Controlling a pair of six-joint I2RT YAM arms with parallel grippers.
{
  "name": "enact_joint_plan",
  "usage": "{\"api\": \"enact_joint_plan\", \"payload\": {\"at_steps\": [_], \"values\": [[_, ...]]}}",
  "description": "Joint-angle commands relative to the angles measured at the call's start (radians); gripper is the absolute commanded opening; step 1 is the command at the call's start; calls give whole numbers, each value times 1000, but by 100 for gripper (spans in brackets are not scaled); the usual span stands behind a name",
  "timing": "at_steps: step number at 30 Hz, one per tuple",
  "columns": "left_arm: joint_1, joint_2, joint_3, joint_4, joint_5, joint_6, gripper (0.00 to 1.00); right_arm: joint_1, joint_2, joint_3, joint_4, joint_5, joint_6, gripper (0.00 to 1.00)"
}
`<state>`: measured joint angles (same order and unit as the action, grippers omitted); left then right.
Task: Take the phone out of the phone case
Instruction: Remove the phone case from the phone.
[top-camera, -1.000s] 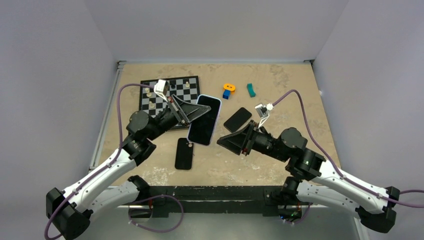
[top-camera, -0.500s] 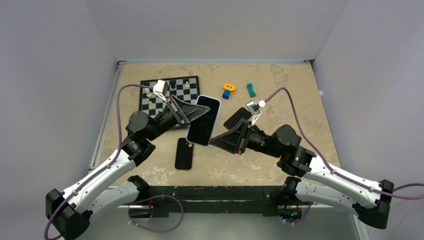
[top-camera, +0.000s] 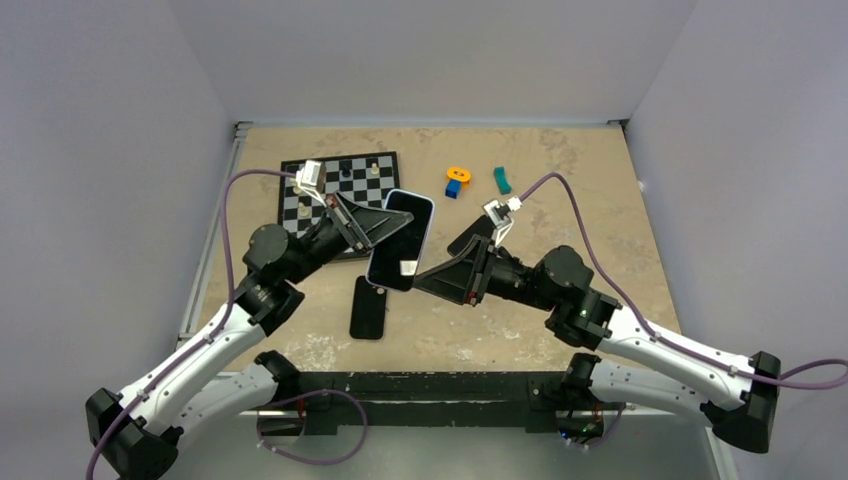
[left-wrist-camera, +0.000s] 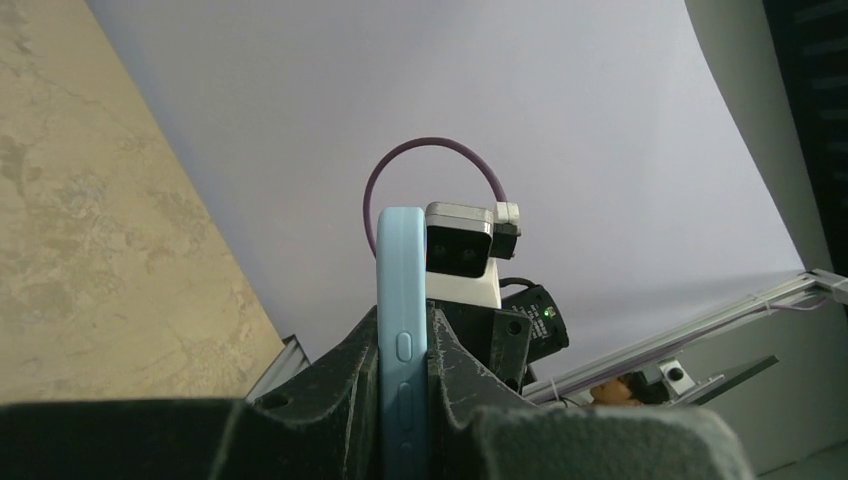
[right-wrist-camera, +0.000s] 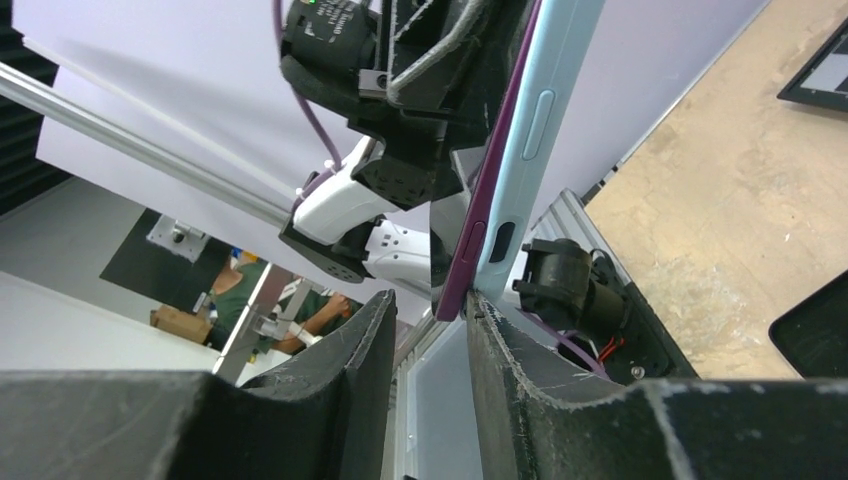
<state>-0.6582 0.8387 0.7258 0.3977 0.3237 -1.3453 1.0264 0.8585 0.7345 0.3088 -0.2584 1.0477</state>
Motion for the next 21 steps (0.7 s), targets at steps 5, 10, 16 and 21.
{"api": "enact_joint_plan", "payload": {"at_steps": [5, 10, 16, 21], "values": [[-31, -47, 43, -97, 14, 114, 0, -13, 118, 65, 165, 18, 62, 38], [-32, -56, 22, -76, 34, 88, 0, -62, 144, 25, 324, -33, 111, 36], [-32, -56, 2, -70, 34, 90, 0, -75, 199, 49, 457, -119, 154, 32], [-32, -46, 13, -98, 34, 140, 0, -91, 229, 32, 515, -136, 237, 38]]}}
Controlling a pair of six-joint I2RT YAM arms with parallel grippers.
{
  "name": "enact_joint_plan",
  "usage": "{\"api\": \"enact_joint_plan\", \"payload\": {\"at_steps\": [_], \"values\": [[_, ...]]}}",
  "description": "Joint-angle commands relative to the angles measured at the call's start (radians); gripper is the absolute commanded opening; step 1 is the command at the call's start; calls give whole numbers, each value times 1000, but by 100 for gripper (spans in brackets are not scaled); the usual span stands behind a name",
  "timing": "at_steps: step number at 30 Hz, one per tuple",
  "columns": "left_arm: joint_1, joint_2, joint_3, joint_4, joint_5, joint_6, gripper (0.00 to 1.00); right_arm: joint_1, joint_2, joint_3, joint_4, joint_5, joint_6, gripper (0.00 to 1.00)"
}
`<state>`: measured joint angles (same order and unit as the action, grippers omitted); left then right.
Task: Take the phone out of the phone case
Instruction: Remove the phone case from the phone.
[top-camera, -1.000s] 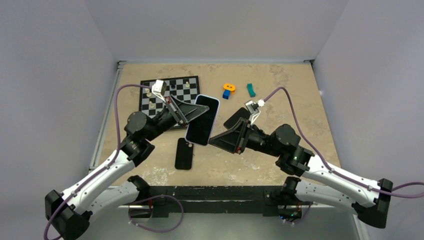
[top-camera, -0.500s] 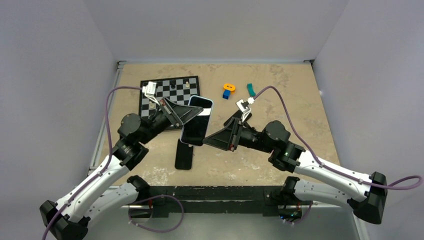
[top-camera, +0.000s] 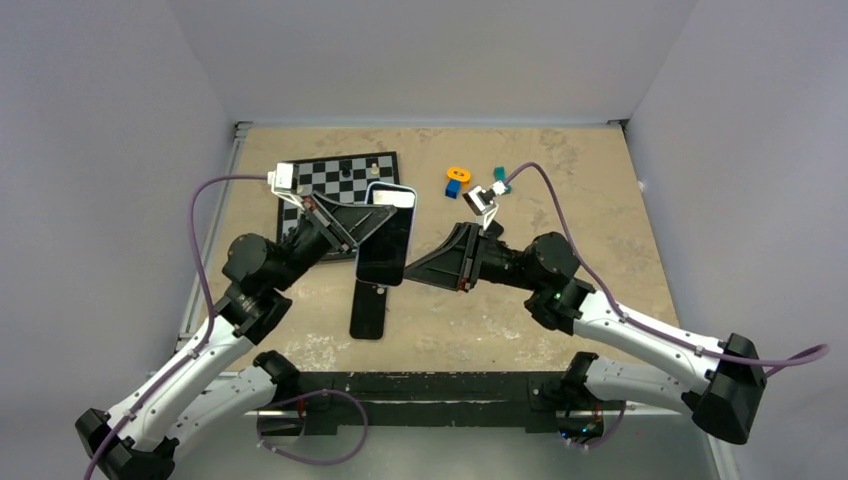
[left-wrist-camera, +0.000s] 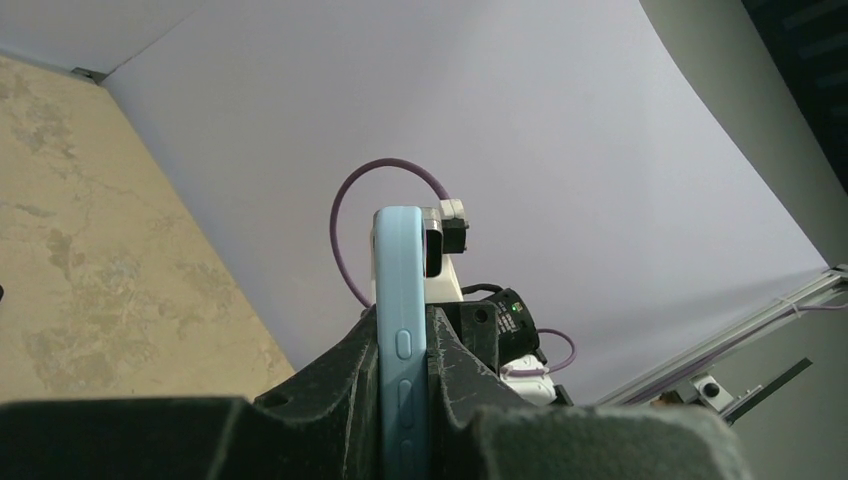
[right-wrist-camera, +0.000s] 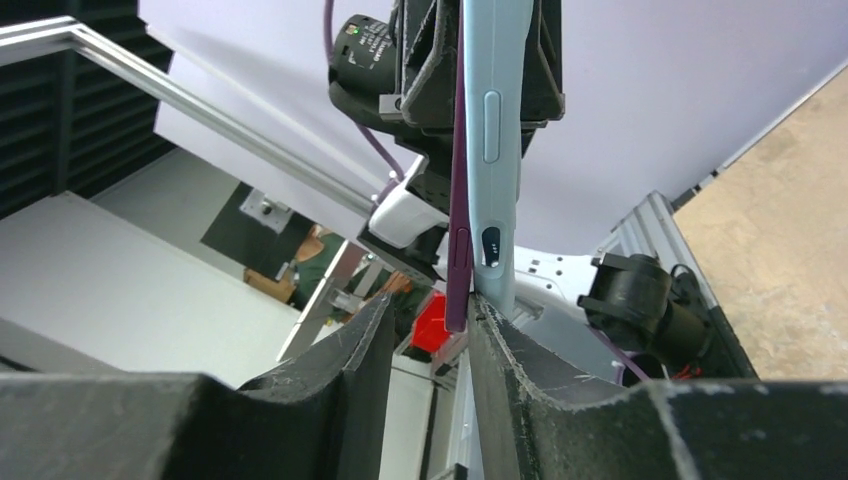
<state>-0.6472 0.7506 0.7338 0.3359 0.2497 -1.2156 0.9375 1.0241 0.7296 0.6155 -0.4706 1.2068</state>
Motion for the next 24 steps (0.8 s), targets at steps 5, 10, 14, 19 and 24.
{"api": "enact_joint_plan", "payload": {"at_steps": [5, 10, 14, 19, 24], "values": [[-51, 28, 30, -142, 77, 119, 0, -18, 128, 25, 402, 41, 209, 38], [-52, 30, 25, -171, 63, 163, 0, -18, 155, 41, 451, 35, 282, 36], [-51, 45, 8, -147, 75, 129, 0, -19, 103, 81, 240, 88, 155, 36], [-52, 83, -4, -41, 138, 9, 0, -36, 64, 95, 87, 166, -25, 36], [-51, 97, 23, -16, 190, -5, 0, -51, 92, 79, 131, 150, -46, 23]]}}
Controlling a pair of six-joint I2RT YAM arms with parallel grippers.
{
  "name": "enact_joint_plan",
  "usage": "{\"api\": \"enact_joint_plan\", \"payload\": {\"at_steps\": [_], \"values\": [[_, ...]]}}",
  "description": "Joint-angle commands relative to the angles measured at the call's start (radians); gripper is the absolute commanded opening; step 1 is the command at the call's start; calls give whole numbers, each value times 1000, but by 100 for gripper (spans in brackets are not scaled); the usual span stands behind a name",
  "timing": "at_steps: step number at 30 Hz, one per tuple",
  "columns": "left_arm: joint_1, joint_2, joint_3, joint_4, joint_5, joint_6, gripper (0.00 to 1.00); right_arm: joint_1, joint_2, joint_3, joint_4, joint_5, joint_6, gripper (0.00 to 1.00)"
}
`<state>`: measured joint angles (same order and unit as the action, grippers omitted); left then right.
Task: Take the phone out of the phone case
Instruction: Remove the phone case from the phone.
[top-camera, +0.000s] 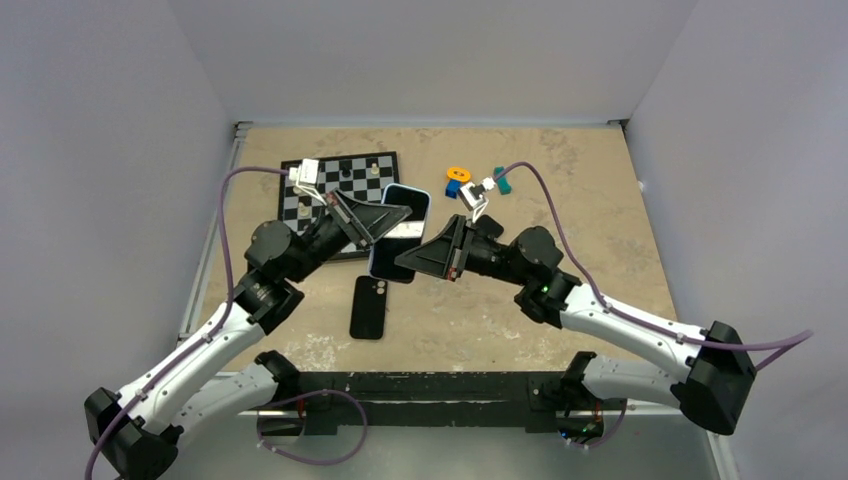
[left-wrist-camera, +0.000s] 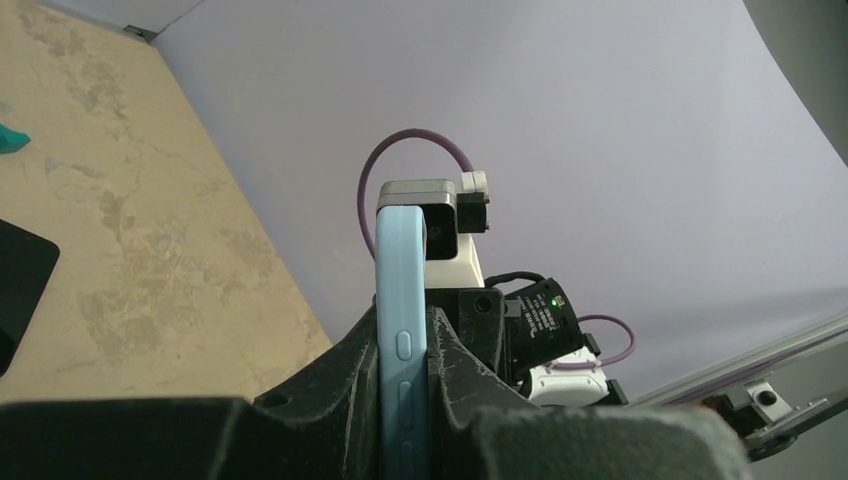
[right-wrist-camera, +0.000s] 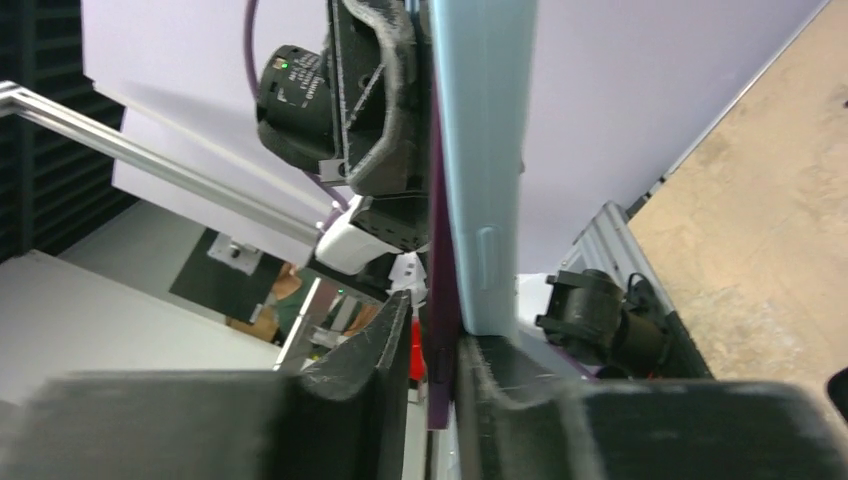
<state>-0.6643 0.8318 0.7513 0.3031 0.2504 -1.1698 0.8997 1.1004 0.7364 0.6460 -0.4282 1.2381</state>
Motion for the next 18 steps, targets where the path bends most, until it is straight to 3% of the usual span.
{"api": "enact_joint_plan", "payload": {"at_steps": [1, 2, 3, 6, 9, 12, 18], "values": [[-34, 18, 20, 3, 203, -29, 0, -17, 15, 70, 102, 101, -78, 15], [-34, 18, 29, -19, 215, -5, 0, -20, 10, 65, 109, 98, -73, 8], [-34, 16, 33, -43, 225, 23, 7, -23, 1, 56, 119, 96, -68, 1], [-26, -18, 5, -68, 243, 88, 46, -32, -45, 20, 125, 86, -43, 0], [-19, -59, -25, -68, 272, 186, 69, -43, -112, -16, 112, 69, -17, 0], [-17, -109, -37, -118, 301, 302, 78, -55, -173, -62, 109, 51, 17, 0], [-17, -209, -54, -172, 356, 468, 79, -74, -240, -105, 118, 25, 55, 0]]}}
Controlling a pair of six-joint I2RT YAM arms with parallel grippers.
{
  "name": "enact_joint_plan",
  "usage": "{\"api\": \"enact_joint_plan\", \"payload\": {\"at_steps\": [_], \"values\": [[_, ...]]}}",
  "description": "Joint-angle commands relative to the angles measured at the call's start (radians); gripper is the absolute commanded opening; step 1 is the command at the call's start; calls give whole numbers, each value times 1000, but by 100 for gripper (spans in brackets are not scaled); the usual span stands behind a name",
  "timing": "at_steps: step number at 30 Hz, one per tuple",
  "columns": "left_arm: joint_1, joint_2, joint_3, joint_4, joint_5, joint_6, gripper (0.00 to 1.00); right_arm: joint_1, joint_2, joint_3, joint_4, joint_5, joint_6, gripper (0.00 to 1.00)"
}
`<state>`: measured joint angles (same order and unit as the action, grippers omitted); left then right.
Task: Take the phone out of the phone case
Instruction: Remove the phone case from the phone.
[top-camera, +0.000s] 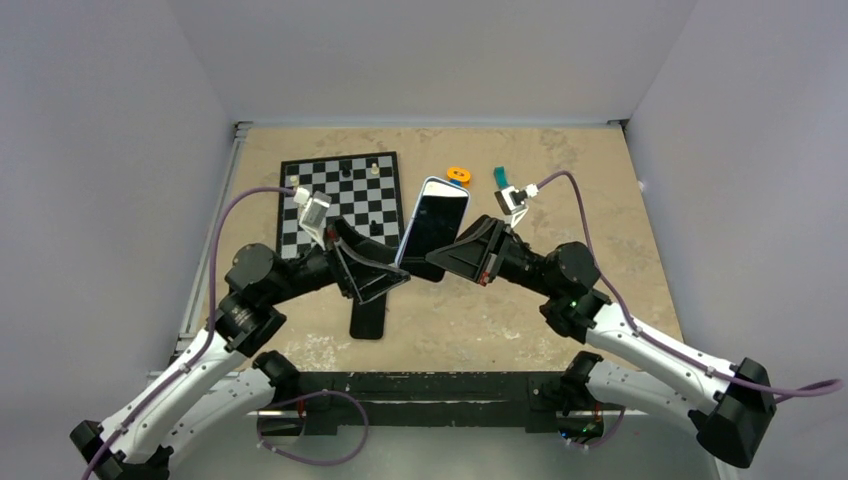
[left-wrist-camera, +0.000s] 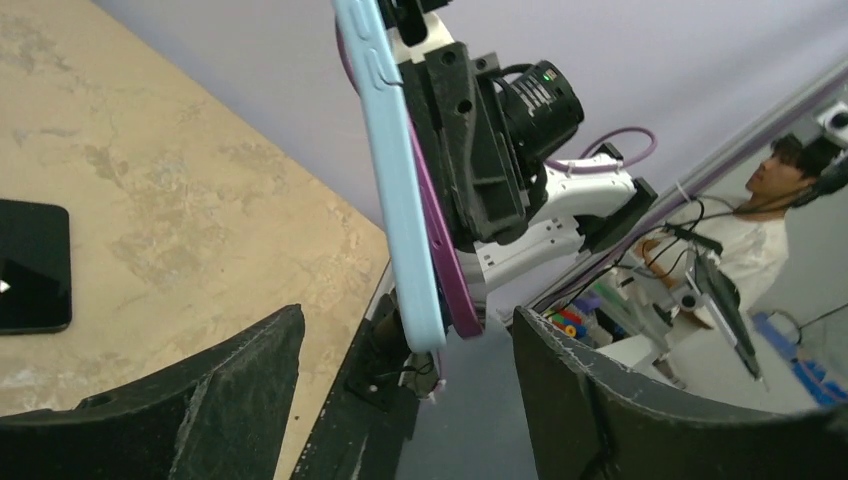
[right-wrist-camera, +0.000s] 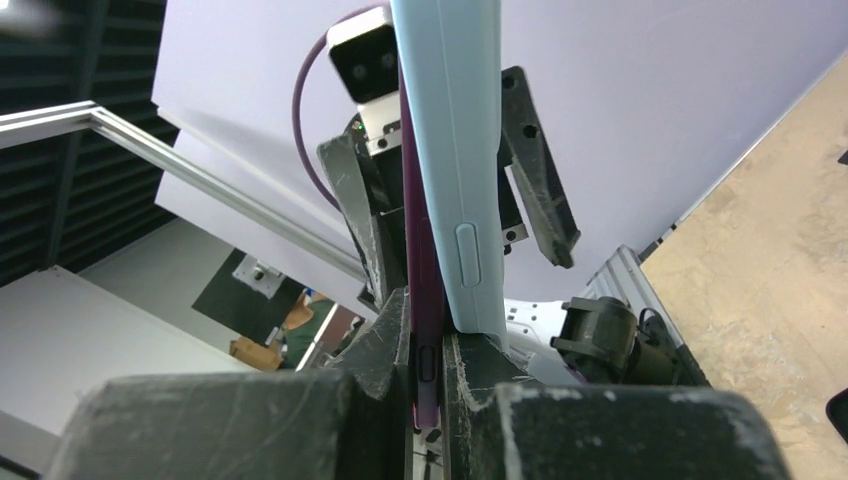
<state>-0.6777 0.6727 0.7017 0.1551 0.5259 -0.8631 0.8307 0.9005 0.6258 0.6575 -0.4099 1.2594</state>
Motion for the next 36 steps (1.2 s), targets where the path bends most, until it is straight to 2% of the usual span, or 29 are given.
{"api": "enact_joint_plan", "payload": {"at_steps": [1, 5, 11, 14, 17, 21, 27, 30, 33, 36], "values": [[-3, -52, -2, -29, 86, 169, 78, -5, -43, 4, 108, 7, 34, 0], [-3, -38, -2, -6, 123, 165, 66, -5, -45, -12, 148, 7, 59, 0], [-3, -10, -10, 36, 110, 128, 65, -5, -32, -15, 180, -3, 74, 0], [-3, -5, 1, 17, 61, 130, 57, -5, -29, -21, 193, -8, 80, 0], [-3, -4, 7, 15, 12, 124, 52, -5, -20, -15, 192, -10, 80, 0], [-3, 8, 22, 29, -21, 104, 51, -4, -11, -19, 191, -11, 79, 0], [-4, 31, 23, 60, 44, 83, 65, -3, 5, -27, 204, 5, 84, 0], [-3, 12, 13, 35, 17, 91, 67, -4, 14, -22, 211, 1, 88, 0], [-3, 1, 9, 15, -44, 82, 64, -2, 19, -15, 221, -1, 93, 0], [-3, -3, -5, 15, -120, 45, 53, 0, 16, -19, 218, 5, 93, 0]]}}
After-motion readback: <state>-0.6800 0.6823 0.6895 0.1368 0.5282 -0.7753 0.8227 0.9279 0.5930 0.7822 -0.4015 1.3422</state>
